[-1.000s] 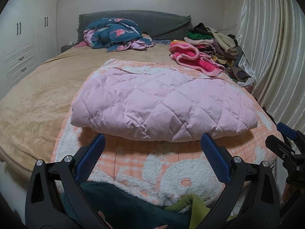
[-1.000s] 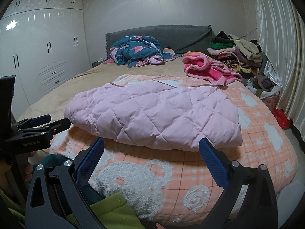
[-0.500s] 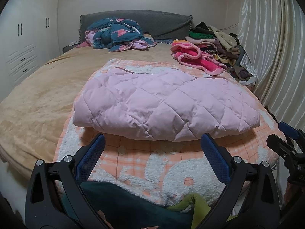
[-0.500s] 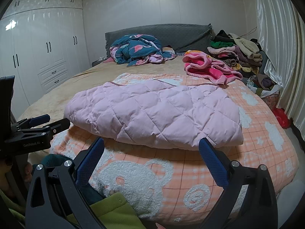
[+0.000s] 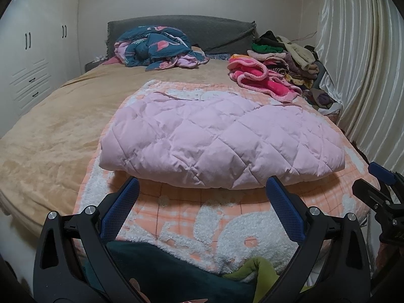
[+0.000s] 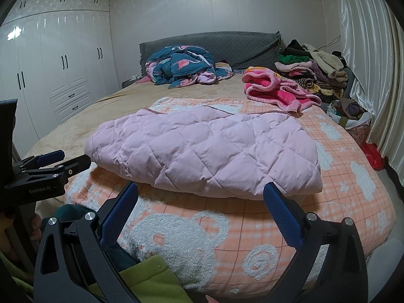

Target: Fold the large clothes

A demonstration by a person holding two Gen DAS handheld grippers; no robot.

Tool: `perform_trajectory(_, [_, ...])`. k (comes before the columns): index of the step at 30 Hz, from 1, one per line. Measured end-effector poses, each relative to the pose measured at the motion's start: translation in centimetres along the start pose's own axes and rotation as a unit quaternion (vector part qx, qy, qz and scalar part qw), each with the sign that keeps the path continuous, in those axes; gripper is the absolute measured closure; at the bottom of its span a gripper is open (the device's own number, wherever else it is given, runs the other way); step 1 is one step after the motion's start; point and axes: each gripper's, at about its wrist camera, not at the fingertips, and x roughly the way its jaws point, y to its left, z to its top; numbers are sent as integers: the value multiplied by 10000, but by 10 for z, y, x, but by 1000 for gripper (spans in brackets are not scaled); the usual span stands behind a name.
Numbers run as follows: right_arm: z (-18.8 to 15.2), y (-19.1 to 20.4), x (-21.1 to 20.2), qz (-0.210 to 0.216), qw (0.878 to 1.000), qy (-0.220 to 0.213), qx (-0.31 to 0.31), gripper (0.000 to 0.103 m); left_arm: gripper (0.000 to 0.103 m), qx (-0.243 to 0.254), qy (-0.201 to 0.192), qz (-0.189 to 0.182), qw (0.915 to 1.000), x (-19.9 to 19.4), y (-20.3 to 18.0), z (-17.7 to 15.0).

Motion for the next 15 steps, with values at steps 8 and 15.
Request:
perform_trajectory(8, [0,1,0,-3,10000,-8,-10,4,9,12,-45,75,10000,-1,0,4])
perform_trajectory(15, [1,2,1,-5,10000,-3,-8,4,9,-14,-50,91,9999,-3,-1,3])
